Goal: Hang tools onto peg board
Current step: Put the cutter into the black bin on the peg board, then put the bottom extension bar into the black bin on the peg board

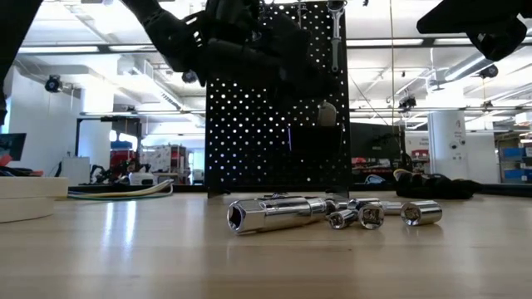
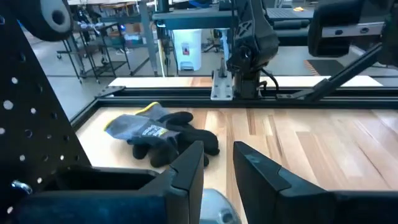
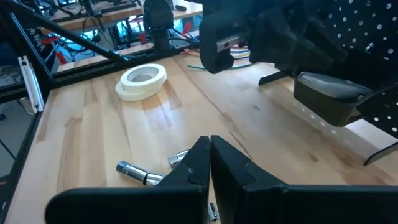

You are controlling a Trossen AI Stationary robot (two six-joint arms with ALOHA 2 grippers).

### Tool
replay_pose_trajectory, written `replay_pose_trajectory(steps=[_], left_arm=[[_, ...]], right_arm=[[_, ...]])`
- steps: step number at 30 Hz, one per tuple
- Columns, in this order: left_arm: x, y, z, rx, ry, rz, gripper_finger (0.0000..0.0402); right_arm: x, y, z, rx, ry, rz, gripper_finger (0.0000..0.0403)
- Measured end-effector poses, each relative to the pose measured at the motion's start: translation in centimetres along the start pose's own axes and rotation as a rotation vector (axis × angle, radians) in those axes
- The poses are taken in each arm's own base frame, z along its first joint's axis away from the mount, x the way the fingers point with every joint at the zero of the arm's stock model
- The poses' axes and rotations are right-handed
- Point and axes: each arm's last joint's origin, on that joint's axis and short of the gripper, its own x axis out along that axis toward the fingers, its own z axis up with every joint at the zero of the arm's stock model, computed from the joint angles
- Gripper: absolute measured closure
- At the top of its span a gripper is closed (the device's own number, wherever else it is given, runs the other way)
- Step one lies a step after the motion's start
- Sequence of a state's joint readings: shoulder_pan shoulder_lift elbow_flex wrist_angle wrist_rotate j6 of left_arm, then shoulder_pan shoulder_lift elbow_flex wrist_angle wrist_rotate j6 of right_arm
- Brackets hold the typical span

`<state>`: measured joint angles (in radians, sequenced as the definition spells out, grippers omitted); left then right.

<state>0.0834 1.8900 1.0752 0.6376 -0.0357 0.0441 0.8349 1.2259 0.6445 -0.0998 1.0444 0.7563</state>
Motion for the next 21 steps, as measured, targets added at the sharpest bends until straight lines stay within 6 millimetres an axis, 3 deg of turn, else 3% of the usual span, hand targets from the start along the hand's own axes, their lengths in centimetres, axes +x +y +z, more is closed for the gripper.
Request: replay_pose_trajectory(steps=[5,11,16,21], left_arm=[[-0.8,-0.6,1.5,0.018,-0.006,-0.017,0.0325],[-5.3,-2.1,1.8,0.014,0.106,-0.069,0.0325],[-9.5,-3.9,-0.5,-0.085,0.132,-0.096,0.0325],[-11.3,-5.1,-4.3,-0.094,0.208,-0.133,0.0325]], right_arm=[[0.0,0.0,0.0,0.001,-0.001,-0.001,0.0401],[-0.1,0.0,-0.1,0.011,0.006,0.008,0.0401],[0.0,-0.1,-0.4,0.004,0.007,0.001,0.0401],[0.0,-0.2,-0.4,0.012,0.0,-0.003,0.0401]])
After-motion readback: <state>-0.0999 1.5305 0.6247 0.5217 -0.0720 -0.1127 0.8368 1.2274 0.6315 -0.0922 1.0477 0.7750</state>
